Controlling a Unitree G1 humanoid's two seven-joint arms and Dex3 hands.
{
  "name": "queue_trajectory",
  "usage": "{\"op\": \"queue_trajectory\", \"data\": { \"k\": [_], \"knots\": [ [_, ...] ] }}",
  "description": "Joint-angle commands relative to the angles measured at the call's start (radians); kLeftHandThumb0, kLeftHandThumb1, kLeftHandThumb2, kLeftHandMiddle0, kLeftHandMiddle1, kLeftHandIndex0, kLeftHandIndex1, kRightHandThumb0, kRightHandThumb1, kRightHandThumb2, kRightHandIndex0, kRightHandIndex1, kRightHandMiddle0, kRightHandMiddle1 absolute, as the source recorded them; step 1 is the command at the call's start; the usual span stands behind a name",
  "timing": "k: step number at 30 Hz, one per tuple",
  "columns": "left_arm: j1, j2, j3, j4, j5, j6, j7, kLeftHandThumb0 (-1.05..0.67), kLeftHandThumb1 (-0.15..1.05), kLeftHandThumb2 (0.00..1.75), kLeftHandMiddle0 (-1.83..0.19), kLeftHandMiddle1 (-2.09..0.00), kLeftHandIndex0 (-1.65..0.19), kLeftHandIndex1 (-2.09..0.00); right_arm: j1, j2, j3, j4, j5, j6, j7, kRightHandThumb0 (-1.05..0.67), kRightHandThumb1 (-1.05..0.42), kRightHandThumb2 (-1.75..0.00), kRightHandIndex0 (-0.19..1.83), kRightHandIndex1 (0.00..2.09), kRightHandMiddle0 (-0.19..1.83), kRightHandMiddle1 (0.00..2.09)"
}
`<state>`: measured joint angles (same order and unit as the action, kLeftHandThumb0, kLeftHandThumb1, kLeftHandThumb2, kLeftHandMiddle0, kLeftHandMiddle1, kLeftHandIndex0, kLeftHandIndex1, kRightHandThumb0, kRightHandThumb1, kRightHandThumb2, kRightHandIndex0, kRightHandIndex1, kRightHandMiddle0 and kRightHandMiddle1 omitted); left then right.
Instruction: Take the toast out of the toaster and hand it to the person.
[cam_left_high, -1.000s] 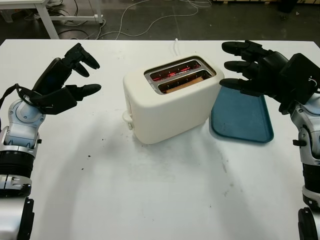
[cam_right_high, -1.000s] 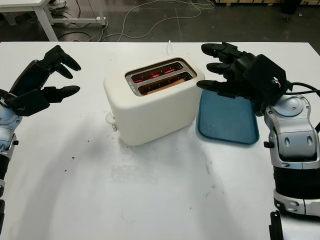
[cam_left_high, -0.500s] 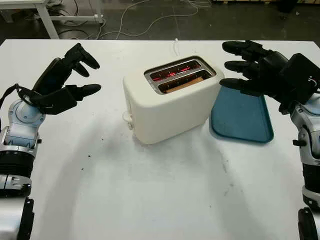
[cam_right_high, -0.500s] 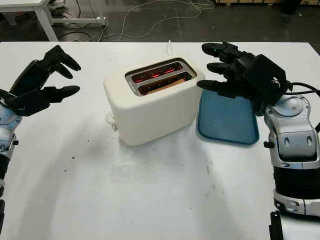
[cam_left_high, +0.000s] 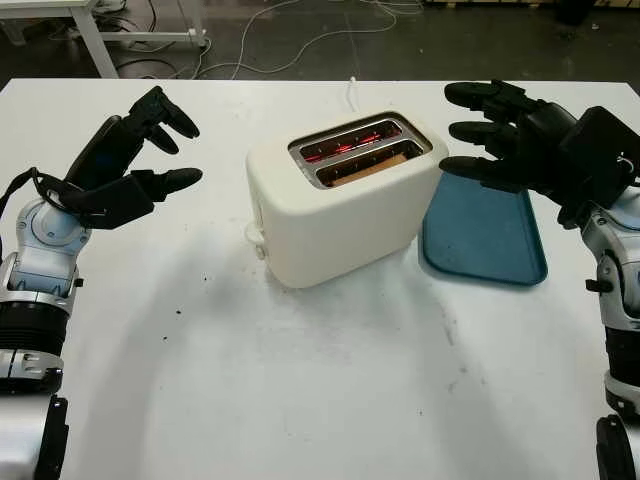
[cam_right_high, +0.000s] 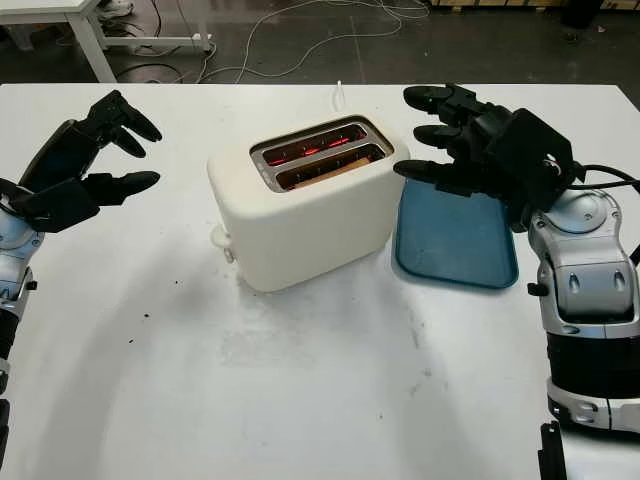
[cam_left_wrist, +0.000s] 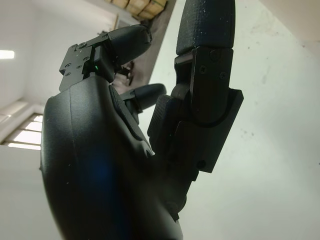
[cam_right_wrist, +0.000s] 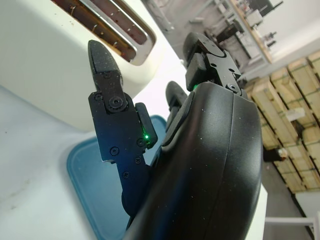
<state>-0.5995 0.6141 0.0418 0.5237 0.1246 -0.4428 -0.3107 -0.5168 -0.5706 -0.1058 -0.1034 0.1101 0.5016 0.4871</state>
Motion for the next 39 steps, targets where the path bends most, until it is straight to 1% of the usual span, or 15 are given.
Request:
{"op": "queue_trajectory", "data": {
  "k": [1, 9, 23, 29, 39],
  "knots": [
    [-0.005, -0.001, 0.008, 0.006, -0.007, -0.018, 0.0, -1.05, 0.92, 0.33, 0.0, -1.72, 0.0, -1.59, -0.008, -0.002, 0.001, -0.001, 0.004, -0.007, 0.0, -0.39, -0.83, 0.0, 0.0, 0.55, 0.09, 0.34],
    [-0.005, 0.004, 0.003, 0.003, 0.007, -0.026, 0.007, -1.05, 0.92, 0.35, 0.0, -1.72, 0.0, -1.58, -0.01, 0.005, -0.001, -0.008, 0.008, 0.014, -0.007, -0.39, -0.82, 0.0, 0.0, 0.55, 0.09, 0.35],
    [-0.005, 0.003, 0.005, 0.002, 0.002, -0.02, 0.003, -1.05, 0.92, 0.34, 0.0, -1.73, 0.0, -1.59, -0.009, 0.002, 0.002, -0.007, 0.001, 0.006, -0.008, -0.41, -0.81, 0.0, 0.0, 0.54, 0.09, 0.36],
    [-0.004, 0.0, 0.006, 0.002, -0.005, -0.017, 0.0, -1.05, 0.92, 0.34, 0.0, -1.73, 0.0, -1.59, -0.009, 0.003, -0.002, -0.003, 0.01, 0.001, 0.0, -0.38, -0.82, 0.0, 0.0, 0.54, 0.08, 0.36],
    [-0.004, -0.001, 0.007, -0.005, -0.007, -0.006, -0.002, -1.05, 0.92, 0.32, 0.0, -1.73, 0.0, -1.59, -0.01, -0.004, 0.002, -0.003, 0.003, -0.007, 0.003, -0.39, -0.83, 0.0, 0.0, 0.54, 0.08, 0.36]
  ]
}}
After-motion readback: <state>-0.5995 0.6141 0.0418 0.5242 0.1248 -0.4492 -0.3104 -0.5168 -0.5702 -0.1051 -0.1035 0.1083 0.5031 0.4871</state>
